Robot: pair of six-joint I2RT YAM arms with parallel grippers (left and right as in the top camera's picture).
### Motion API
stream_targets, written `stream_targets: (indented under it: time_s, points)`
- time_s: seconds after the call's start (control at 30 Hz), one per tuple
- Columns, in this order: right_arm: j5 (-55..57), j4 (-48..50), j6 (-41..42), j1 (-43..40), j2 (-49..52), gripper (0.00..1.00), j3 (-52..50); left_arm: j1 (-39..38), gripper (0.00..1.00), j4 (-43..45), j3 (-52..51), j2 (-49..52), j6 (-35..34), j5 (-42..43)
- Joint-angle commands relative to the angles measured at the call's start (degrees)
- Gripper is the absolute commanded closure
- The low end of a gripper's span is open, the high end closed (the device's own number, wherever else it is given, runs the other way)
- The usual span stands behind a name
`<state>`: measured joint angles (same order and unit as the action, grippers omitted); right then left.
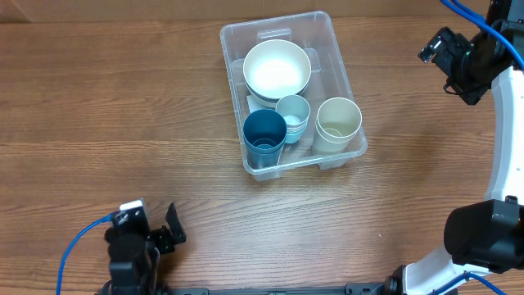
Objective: Pack container
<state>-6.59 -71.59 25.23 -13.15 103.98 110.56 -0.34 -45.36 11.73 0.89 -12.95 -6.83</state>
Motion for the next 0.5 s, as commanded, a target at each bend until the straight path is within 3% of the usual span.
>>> stream_targets:
  time_s: [0.0,0.47]
  points:
    - [0.50,0.35,0.13,-0.07,-0.81,0.00,1.20,-0.31,0.00,0.98,-1.51,-0.68,1.14,0.48]
    - [0.50,0.35,0.13,-0.07,-0.81,0.00,1.20,0.00,0.00,0.79,-1.81,-0.63,1.16,0.46]
